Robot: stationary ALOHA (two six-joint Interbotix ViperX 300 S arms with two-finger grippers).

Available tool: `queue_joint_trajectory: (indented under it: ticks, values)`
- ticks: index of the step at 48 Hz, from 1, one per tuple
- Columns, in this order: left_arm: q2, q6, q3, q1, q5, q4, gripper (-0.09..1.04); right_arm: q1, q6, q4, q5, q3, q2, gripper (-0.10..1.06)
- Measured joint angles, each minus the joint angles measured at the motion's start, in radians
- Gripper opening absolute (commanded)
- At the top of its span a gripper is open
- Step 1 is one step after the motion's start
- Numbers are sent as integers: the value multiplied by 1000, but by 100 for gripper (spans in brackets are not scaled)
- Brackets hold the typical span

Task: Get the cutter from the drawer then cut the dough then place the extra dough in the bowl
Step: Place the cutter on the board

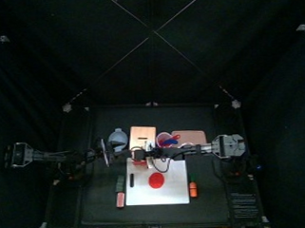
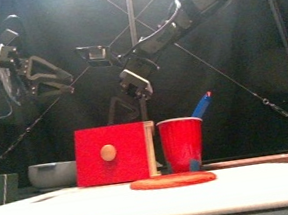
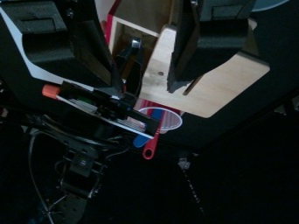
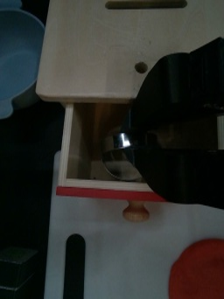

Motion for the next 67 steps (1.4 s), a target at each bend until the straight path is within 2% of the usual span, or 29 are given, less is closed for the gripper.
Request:
queue_joint_trajectory:
  ticks: [14,31,39,67]
  values:
    - [0,2,0,9,0,-12,83,23,0,-8,32,-17,-69,51]
    - [0,2,0,21,0,-20,83,31,5,-75,80,-8,-152,51]
    - [0,0,0,37,0,-20,83,35,3,-84,81,6,-206,51]
    - [0,0,0,48,21,-21,83,63,2,-98,61,32,-192,51]
